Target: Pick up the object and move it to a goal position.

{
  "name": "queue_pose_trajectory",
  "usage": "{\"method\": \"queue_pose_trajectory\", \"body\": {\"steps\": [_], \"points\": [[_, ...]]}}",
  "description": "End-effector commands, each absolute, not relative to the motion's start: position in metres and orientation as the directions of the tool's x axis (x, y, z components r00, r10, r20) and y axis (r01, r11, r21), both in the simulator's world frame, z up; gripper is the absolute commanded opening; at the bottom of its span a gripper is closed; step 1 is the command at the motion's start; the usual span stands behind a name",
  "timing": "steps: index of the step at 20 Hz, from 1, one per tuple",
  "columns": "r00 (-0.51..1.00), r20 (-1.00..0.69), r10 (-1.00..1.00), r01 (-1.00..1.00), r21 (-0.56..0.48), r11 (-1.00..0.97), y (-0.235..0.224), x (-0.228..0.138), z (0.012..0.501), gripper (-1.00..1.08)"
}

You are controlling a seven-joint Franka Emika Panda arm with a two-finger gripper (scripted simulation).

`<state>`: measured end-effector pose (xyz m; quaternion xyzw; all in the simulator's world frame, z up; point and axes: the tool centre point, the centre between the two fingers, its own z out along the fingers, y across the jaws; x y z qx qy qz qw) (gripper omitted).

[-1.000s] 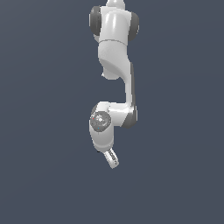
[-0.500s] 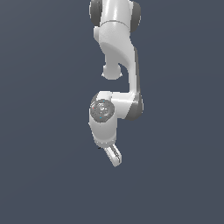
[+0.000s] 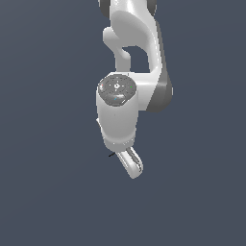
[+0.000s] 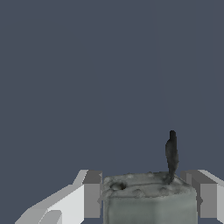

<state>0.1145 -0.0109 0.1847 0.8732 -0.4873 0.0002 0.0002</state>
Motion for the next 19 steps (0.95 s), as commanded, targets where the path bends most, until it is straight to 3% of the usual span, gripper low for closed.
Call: {"method": "queue_pose_trajectory", "body": {"steps": [1,10,19], "points": [[0.525,0.001,-0.851,-0.851,0.001,-0.525,-0.007,0.117,0.211,-1.00],[0.525,0.001,-0.851,-0.851,0.001,-0.525,0.002,0.127,0.267,-1.00],[0.526,0.000,-0.851,-0.851,0.000,-0.526,0.004,0.130,0.280,-1.00]]}}
